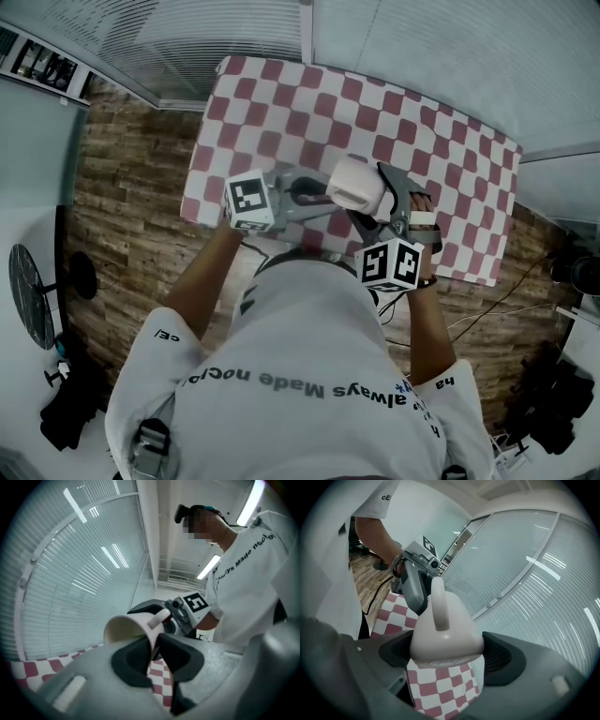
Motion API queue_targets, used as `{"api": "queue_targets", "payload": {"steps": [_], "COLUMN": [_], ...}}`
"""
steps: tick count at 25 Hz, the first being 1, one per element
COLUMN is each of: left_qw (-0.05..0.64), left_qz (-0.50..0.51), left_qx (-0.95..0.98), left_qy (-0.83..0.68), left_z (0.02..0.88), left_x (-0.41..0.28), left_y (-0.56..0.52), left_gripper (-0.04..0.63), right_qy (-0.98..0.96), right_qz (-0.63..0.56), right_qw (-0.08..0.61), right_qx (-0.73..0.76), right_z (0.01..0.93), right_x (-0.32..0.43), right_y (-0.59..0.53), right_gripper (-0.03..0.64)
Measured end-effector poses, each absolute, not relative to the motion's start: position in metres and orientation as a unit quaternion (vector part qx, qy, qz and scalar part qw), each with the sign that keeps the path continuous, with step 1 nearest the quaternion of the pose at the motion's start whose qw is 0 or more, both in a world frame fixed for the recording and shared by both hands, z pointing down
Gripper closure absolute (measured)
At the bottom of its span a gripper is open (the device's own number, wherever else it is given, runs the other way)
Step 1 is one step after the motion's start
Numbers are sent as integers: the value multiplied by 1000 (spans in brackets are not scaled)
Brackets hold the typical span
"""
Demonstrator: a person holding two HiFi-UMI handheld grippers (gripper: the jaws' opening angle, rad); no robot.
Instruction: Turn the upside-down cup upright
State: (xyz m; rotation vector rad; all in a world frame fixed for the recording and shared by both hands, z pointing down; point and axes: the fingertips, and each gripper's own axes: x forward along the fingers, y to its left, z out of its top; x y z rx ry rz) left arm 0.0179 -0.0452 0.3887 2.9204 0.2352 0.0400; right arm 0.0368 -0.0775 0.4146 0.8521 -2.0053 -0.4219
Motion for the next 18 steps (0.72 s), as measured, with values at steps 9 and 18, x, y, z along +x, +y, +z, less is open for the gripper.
{"api": "queue_targets", "payload": {"steps": [9, 18], "left_qw": [75, 48], "left_qz": [44, 100], "left_qx": [988, 987], "left_qy": [126, 119], "left_z": [393, 395], "left_x": [26, 35], "left_y": [-29, -32], "left_gripper": [571, 571], "right_qy": [-805, -780], "right_qz": [-157, -156], "right_qw": [464, 497], "right_qx": [334, 348], "right_z": [427, 436], "right_x": [40, 49], "right_y": [-74, -82], "right_gripper": [170, 158]}}
